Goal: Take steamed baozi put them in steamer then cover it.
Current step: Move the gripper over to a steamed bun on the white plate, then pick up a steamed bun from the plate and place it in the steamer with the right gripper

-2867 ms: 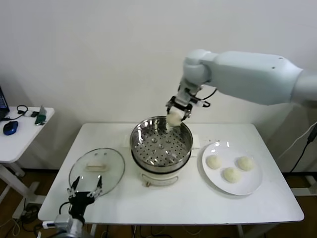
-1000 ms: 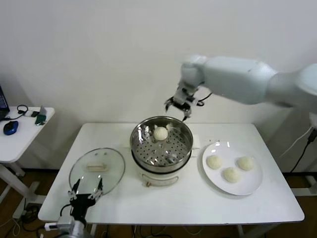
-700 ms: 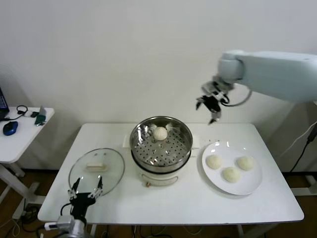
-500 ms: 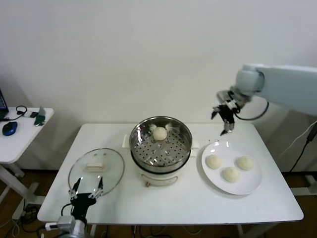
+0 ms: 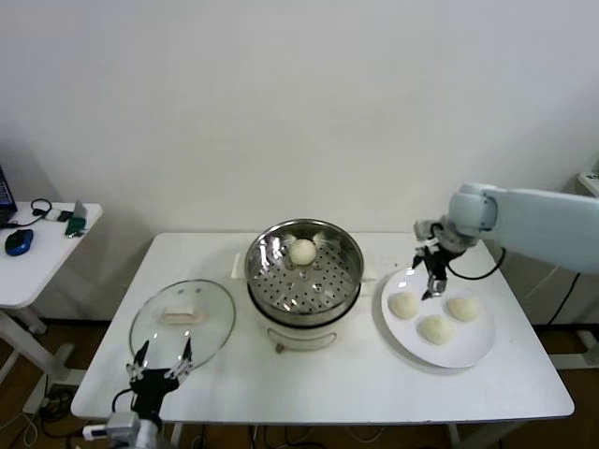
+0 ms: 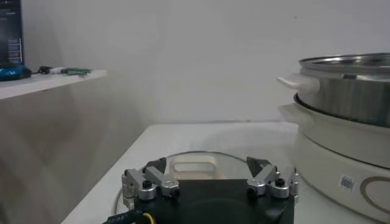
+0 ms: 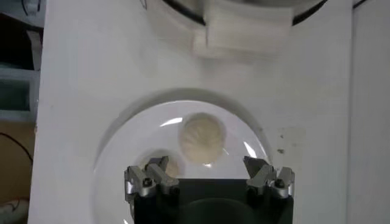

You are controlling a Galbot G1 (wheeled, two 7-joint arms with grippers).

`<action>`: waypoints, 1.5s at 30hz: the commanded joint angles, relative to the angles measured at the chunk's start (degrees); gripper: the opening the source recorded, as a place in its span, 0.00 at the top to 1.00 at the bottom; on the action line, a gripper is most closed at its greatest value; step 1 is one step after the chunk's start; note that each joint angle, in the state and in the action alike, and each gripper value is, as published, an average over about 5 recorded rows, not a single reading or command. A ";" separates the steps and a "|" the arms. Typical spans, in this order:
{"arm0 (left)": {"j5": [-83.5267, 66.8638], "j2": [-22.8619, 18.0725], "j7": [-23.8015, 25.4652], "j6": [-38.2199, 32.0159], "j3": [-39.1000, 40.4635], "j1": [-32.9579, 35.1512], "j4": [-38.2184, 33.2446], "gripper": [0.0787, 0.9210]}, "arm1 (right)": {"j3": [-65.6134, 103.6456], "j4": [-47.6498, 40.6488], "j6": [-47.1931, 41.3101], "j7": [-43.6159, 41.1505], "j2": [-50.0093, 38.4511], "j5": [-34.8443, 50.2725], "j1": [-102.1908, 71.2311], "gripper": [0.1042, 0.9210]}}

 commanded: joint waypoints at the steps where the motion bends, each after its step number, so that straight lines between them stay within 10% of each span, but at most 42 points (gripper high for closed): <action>1: 0.10 -0.10 -0.06 -0.17 0.00 0.19 0.08 0.12 | 5.97 -3.47 -1.90 0.41 0.01 -4.09 -9.97 0.12; 24: 0.94 -0.31 -0.37 -1.28 -0.06 1.02 0.27 0.12 | 14.51 -13.46 -0.21 2.00 4.87 -9.92 -18.85 0.13; 45: 0.81 -0.37 -0.51 -1.17 -0.28 0.83 0.00 0.12 | 9.06 -9.39 2.29 -2.19 3.42 -4.60 -4.18 0.34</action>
